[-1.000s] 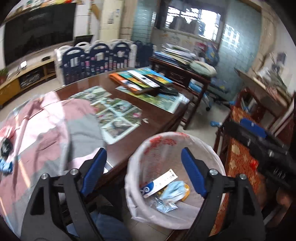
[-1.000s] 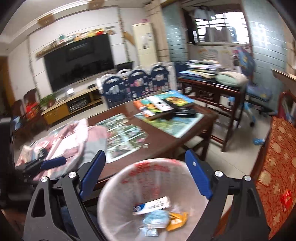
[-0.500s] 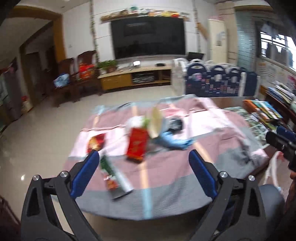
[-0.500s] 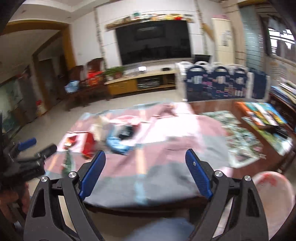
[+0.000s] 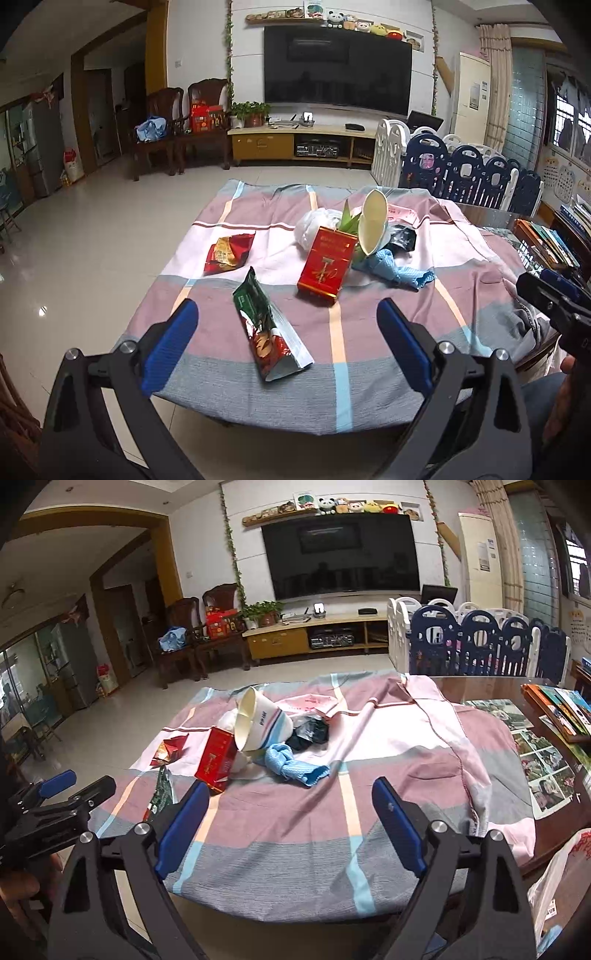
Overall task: Collect trash
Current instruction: 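Bring both tools back over the table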
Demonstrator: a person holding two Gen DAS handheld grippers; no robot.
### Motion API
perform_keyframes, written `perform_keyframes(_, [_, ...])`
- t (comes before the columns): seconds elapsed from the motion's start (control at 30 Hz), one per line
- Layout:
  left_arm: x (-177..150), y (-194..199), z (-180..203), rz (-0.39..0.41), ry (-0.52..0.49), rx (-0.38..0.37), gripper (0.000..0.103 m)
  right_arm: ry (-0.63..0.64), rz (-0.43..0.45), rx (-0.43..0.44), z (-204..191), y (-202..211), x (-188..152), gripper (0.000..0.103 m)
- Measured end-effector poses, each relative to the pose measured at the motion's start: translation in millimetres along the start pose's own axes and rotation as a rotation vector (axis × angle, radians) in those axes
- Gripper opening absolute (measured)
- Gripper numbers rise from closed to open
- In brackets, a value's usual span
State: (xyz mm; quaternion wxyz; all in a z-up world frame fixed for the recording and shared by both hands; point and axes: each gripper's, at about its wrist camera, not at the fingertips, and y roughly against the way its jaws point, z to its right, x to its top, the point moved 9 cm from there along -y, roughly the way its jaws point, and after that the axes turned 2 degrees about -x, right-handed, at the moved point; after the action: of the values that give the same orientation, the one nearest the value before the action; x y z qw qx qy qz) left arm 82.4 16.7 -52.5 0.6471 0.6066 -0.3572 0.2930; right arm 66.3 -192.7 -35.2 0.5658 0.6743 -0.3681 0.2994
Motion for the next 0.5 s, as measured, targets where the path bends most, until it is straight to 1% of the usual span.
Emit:
perform_keyframes(0.13, [-3.5,-6.1,5.0,-0.035,-0.028,0.024,0.097,-0.007,-0.008,0.005,4.8,1.0,-2.1,0.088])
perform_keyframes(0.23, [-4.7,-6.1,4.3,-0.038,-0.034,0.029,0.097,-0.006,-0.009,0.004,4.9,0.6,-2.2,0.088])
perform_keyframes(0.5, [-6.8,-8.8,-9.0,-0.053,0.014,0.036,0.097,-0.001,-0.012,0.002,5.7,-1.4,-2.5,0.088])
